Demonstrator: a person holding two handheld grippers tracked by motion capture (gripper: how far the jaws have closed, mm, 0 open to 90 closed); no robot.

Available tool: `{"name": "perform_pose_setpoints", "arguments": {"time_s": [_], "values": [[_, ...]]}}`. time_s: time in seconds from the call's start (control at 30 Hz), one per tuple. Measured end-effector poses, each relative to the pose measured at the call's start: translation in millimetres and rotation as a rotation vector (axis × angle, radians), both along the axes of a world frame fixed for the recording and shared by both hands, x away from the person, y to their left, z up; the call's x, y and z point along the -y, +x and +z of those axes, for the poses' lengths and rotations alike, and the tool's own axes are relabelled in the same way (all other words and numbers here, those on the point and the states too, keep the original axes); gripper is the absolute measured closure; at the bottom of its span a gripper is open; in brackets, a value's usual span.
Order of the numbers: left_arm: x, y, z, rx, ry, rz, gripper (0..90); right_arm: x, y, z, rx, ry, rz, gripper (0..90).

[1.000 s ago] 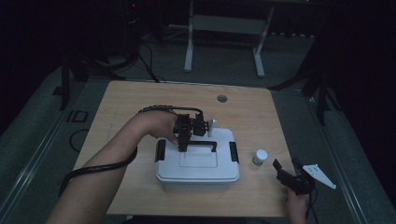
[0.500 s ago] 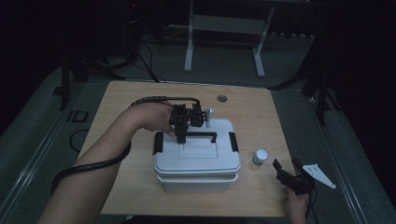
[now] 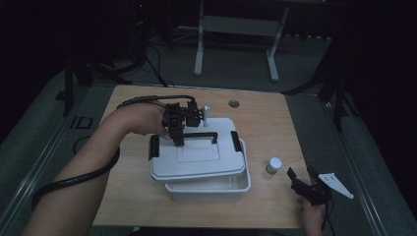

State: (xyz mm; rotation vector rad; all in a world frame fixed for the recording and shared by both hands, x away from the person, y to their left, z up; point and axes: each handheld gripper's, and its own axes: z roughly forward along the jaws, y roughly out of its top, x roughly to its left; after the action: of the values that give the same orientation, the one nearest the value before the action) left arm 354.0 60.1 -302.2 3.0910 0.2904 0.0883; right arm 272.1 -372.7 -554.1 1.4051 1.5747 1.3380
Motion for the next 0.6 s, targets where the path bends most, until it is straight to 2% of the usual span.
{"name": "perform_pose_setpoints", "arguments": {"time_s": [0.07, 0.2, 0.23, 0.5, 0.6], "values": [[-5.7, -1.6, 2.7, 0.002, -0.003, -0.004, 83.4, -0.2, 0.0, 0.1, 0.000, -0.002, 0.000, 12.8], [-16.7, -4.0, 6.2, 0.007, -0.004, 0.020, 83.4, -0.5, 0.1, 0.1, -0.001, -0.003, 0.000, 12.8], [-19.7, -5.3, 7.3, 0.027, 0.002, 0.026, 83.4, -0.6, 0.1, 0.1, -0.001, -0.004, -0.001, 12.8], [-36.8, -6.2, 9.5, 0.024, -0.016, 0.058, 83.4, -0.1, 0.3, 0.1, -0.003, 0.000, -0.003, 12.8], [-42.9, -7.0, 9.6, 0.033, -0.005, 0.069, 83.4, -0.1, 0.4, 0.1, -0.003, 0.000, -0.003, 12.8]]}}
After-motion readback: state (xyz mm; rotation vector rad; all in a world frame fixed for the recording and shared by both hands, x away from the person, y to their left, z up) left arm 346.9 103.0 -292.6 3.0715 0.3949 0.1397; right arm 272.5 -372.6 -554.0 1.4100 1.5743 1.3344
